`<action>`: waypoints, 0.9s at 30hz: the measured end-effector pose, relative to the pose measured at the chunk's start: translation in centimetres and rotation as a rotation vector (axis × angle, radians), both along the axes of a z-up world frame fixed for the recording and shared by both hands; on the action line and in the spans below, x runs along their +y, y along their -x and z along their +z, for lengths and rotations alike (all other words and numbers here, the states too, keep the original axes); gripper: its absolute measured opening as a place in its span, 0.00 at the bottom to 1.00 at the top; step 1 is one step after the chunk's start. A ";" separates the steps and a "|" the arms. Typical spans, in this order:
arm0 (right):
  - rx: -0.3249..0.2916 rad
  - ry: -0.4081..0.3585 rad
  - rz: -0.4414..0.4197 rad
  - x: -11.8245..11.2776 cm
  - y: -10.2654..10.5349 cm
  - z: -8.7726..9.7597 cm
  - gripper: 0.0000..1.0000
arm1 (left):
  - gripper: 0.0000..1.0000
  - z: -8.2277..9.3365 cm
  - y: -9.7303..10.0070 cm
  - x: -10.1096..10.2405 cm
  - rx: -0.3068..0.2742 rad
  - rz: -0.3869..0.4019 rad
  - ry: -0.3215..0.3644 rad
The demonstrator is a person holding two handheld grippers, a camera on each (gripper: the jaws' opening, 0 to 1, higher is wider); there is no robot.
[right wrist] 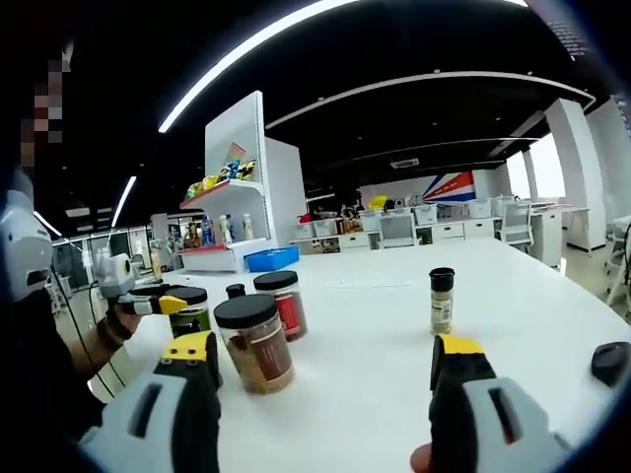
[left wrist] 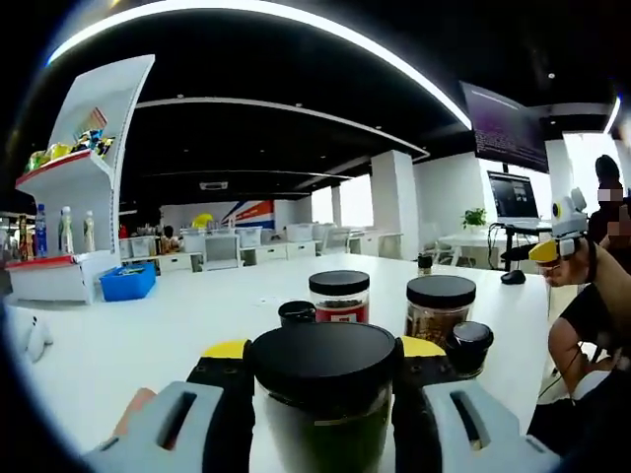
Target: Pick up the mixed condiments and ingredients on the table and sort them into separate groups
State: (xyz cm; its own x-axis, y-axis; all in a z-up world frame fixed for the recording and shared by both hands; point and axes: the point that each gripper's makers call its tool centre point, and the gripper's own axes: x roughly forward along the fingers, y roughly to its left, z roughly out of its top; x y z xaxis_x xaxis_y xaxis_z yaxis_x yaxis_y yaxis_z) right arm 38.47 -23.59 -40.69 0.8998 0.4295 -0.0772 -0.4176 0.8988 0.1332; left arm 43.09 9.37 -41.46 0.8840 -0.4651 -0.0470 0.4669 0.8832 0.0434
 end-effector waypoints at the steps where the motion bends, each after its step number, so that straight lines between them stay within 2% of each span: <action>1: 0.000 0.001 -0.001 0.0 0.0 0.0 0.86 | 0.53 0.0 0.0 0.2 0.001 0.004 0.000; 4: 0.006 0.011 -0.004 0.0 -0.1 -0.2 0.86 | 0.53 0.5 0.2 0.7 -0.003 0.007 0.004; 8: 0.005 0.012 -0.003 0.0 -0.1 -0.1 0.86 | 0.53 2.0 0.3 1.1 -0.023 0.006 0.014; 10: 0.004 0.012 -0.004 0.0 0.0 -0.1 0.86 | 0.53 3.1 0.2 1.5 -0.033 0.007 0.018; 15: 0.002 0.014 -0.004 0.1 0.1 0.0 0.86 | 0.53 7.3 -0.5 2.7 -0.083 0.006 0.011; 19: 0.004 0.016 -0.002 0.3 0.1 0.0 0.85 | 0.53 10.4 -1.9 3.7 -0.110 0.002 0.011; 21: 0.001 0.019 0.002 0.5 0.2 0.1 0.85 | 0.53 12.0 -3.3 4.3 -0.113 -0.001 0.026; 24: 0.000 0.021 0.007 0.6 0.4 0.2 0.86 | 0.53 13.8 -5.2 4.8 -0.112 -0.012 0.043; 27: -0.004 0.022 -0.009 0.2 0.4 0.4 0.86 | 0.53 14.8 -6.9 4.6 -0.115 -0.023 0.043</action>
State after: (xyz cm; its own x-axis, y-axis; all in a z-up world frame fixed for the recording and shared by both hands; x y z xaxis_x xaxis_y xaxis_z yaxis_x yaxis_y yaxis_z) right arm 38.10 -23.35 -40.31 0.9039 0.4196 -0.0828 -0.4099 0.9052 0.1119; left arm 50.00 13.94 -26.71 0.8713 -0.4850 0.0750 0.4815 0.8744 0.0599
